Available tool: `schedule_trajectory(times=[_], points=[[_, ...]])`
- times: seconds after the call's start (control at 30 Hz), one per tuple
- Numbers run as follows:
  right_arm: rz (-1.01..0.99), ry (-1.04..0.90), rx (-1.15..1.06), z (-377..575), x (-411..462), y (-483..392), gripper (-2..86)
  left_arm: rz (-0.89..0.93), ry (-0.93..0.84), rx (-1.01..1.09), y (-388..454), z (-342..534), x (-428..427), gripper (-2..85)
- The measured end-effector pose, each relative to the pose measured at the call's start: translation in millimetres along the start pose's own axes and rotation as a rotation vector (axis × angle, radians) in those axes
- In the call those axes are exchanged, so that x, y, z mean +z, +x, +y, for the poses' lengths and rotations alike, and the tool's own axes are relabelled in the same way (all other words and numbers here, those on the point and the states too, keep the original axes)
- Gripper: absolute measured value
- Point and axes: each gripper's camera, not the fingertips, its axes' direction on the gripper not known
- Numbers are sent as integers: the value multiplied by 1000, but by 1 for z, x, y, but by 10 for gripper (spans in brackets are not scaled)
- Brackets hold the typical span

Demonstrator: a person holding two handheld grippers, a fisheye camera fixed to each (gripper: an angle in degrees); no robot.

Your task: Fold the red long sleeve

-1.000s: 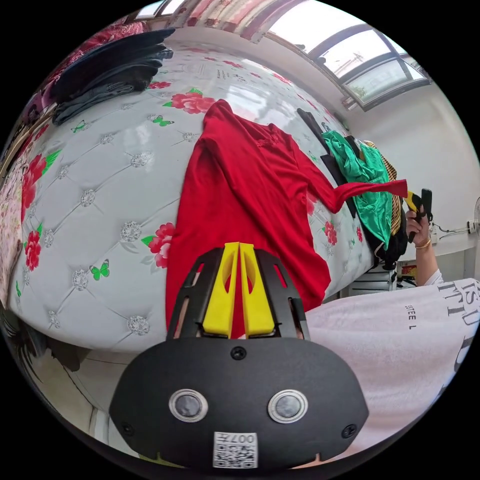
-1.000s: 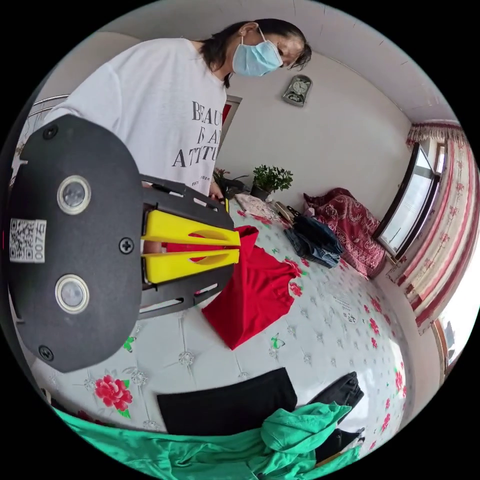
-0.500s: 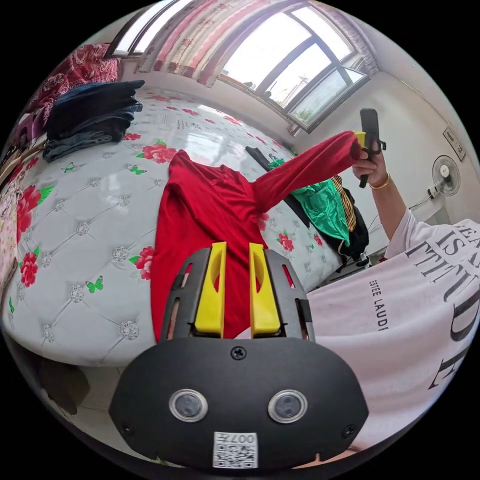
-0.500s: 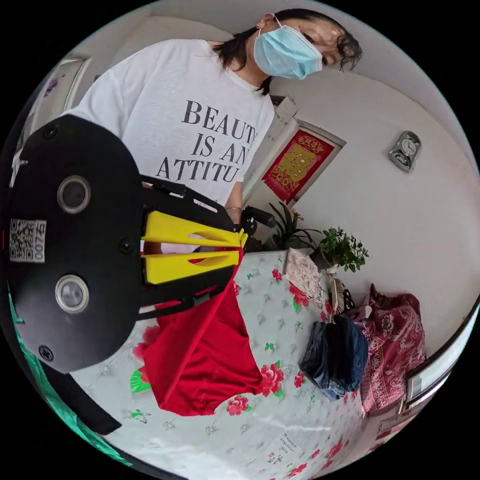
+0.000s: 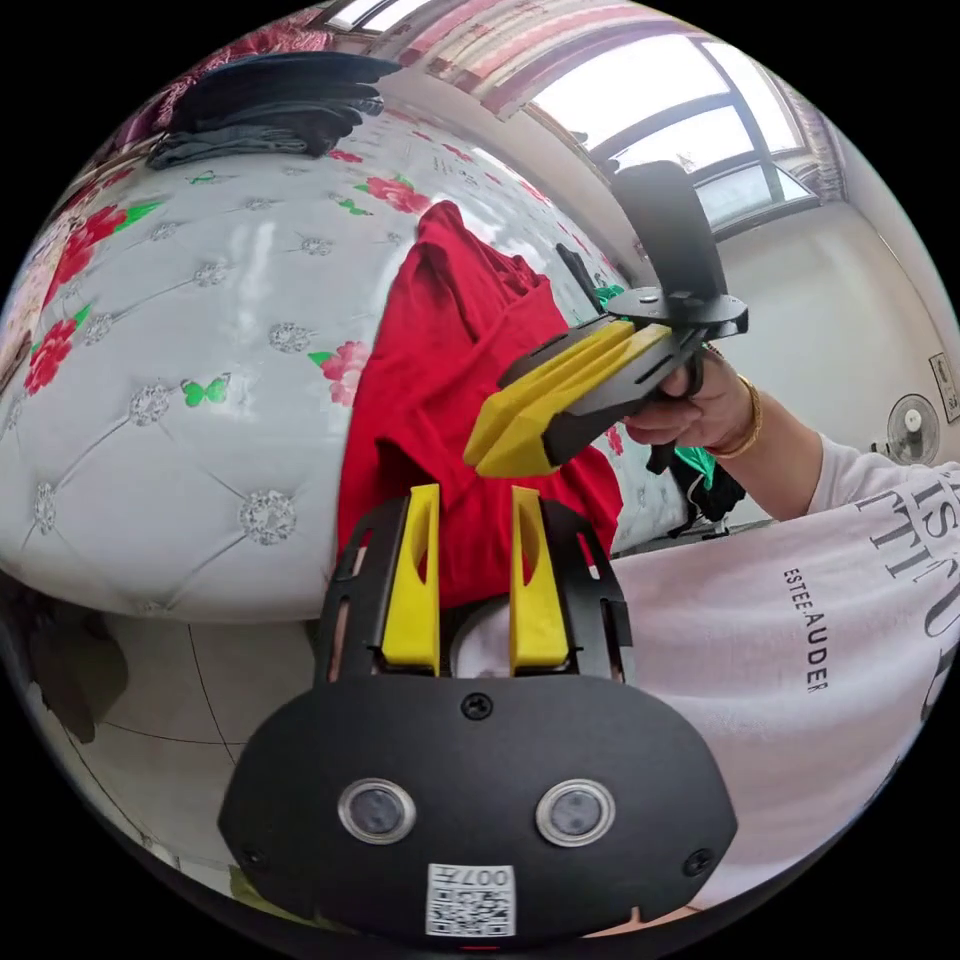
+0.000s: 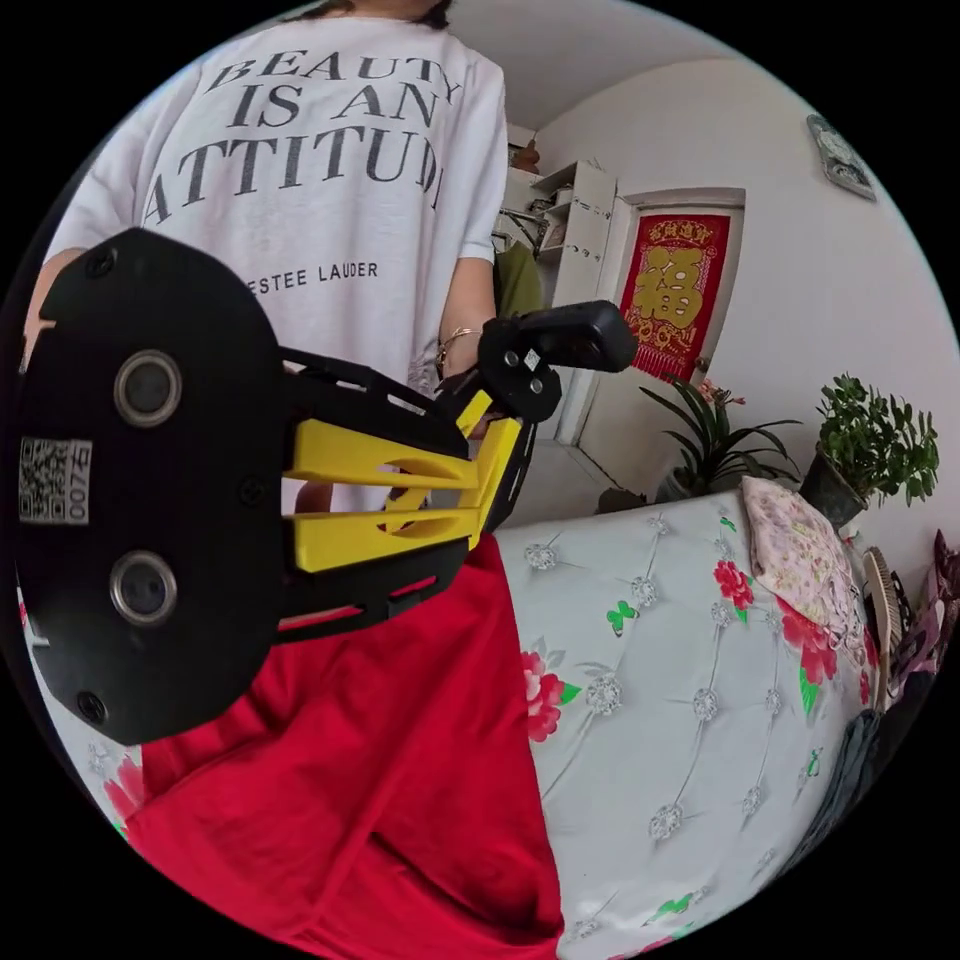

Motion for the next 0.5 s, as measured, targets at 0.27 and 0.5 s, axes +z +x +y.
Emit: schedule_trajectory(times=[0.27, 0.5], points=[[324, 272, 249, 108, -62, 8, 13, -52, 45, -72, -16, -2, -28, 83], [358, 485, 634, 256, -72, -7, 28, -194, -98, -40, -14, -10, -23, 107]])
